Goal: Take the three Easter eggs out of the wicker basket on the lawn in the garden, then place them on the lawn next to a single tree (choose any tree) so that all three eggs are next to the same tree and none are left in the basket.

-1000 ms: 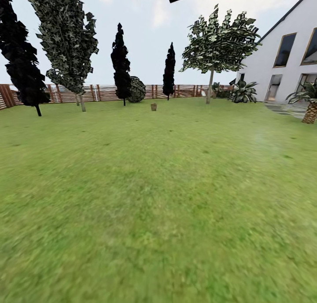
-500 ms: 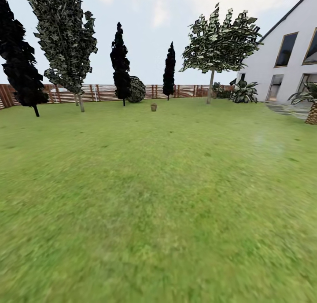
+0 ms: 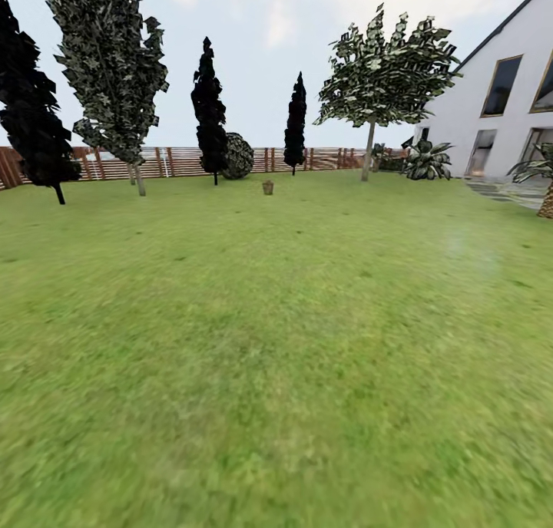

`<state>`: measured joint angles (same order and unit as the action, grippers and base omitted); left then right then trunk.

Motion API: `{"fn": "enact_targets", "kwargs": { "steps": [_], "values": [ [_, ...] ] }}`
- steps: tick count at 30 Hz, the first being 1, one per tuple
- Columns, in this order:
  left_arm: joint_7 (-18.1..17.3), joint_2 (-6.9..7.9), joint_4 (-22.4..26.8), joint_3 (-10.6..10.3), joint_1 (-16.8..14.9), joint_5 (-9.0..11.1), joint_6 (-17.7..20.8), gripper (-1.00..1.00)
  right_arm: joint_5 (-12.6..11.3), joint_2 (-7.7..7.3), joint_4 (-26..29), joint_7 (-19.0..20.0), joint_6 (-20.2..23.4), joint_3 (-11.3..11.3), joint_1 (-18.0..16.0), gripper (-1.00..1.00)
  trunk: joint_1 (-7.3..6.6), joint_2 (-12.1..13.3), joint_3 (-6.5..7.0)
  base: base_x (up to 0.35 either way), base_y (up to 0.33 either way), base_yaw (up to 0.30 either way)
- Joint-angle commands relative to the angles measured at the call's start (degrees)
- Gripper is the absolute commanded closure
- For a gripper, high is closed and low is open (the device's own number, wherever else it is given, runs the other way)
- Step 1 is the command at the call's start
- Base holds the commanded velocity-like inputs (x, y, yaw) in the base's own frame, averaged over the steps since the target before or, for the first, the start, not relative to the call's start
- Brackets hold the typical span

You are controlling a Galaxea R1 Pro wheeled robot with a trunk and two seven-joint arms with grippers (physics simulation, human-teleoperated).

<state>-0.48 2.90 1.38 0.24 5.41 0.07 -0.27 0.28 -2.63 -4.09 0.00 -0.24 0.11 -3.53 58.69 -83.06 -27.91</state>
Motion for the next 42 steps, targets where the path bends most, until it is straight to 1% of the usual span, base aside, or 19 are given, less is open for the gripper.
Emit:
{"fn": "enact_targets", "kwargs": {
  "steps": [1, 42],
  "values": [
    [-0.05, 0.01, 0.11, 0.02, 0.04, 0.01, -0.02, -1.00, 0.06, 0.00, -0.13, 0.00, -0.03, 0.02, -0.08, -1.00, 0.04, -0.02, -0.04, 0.337, 0.000, 0.000],
    [-0.05, 0.01, 0.11, 0.02, 0.04, 0.02, 0.00, -1.00, 0.07, 0.00, -0.13, 0.00, -0.03, -0.02, -0.08, -1.00, 0.04, -0.02, -0.04, 0.337, 0.000, 0.000]
  ]
}}
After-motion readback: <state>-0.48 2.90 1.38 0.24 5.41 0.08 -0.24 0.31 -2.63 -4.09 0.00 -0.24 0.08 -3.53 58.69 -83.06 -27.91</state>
